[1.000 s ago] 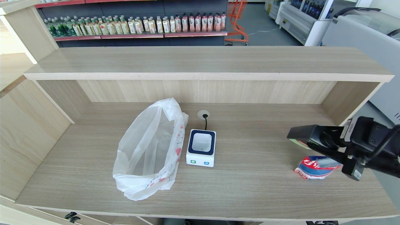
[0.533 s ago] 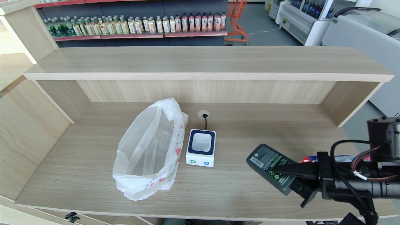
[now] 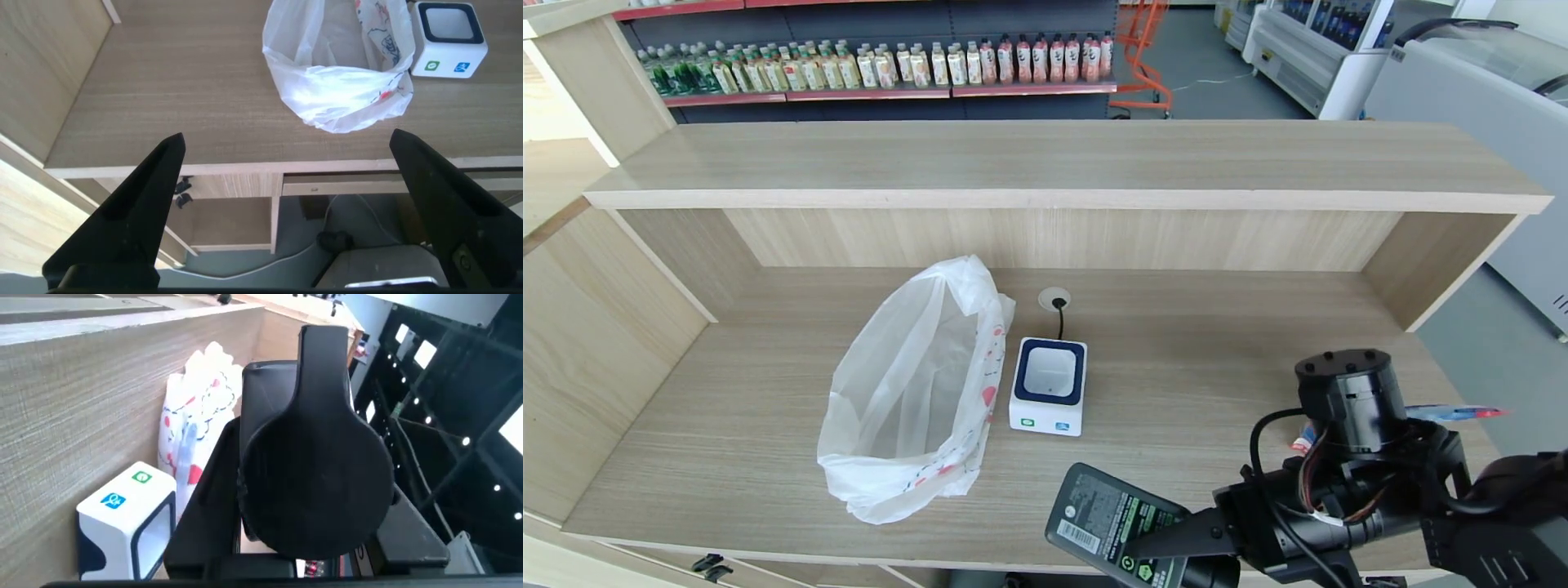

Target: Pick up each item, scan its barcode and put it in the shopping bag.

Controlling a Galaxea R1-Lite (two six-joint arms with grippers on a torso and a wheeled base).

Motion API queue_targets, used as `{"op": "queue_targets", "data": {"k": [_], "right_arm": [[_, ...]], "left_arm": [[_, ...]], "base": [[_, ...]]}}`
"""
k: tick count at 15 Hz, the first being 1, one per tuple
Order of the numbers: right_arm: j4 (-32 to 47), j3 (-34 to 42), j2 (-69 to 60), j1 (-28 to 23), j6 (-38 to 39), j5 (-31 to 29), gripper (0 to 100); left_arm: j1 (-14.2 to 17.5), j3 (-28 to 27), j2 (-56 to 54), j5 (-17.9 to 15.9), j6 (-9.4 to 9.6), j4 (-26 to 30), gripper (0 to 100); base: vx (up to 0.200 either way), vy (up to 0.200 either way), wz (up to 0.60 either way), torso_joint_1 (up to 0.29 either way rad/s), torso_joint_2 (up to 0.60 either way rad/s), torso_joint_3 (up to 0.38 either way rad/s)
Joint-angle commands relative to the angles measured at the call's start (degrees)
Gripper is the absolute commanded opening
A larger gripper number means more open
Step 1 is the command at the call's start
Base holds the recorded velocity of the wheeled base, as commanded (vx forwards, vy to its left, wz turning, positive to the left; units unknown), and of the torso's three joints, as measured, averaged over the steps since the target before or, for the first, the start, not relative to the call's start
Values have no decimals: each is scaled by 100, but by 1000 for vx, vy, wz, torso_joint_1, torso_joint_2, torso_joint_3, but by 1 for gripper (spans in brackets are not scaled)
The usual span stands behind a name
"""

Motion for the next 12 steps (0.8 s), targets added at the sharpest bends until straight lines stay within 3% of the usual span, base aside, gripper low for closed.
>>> {"op": "queue_targets", "data": {"k": [1,7,12], "right_arm": [[-7,-172,303,88,-6,13,0],[-7,-823,628,238,20,92,0],[-16,-823,672,212,20,92,0]], "left_arm": [[1,1,-2,2,-1,2,100],[1,1,-2,2,-1,2,100],[1,1,-2,2,-1,2,100]], "base": [[0,0,0,0,0,0],[0,0,0,0,0,0],[0,0,0,0,0,0]]}}
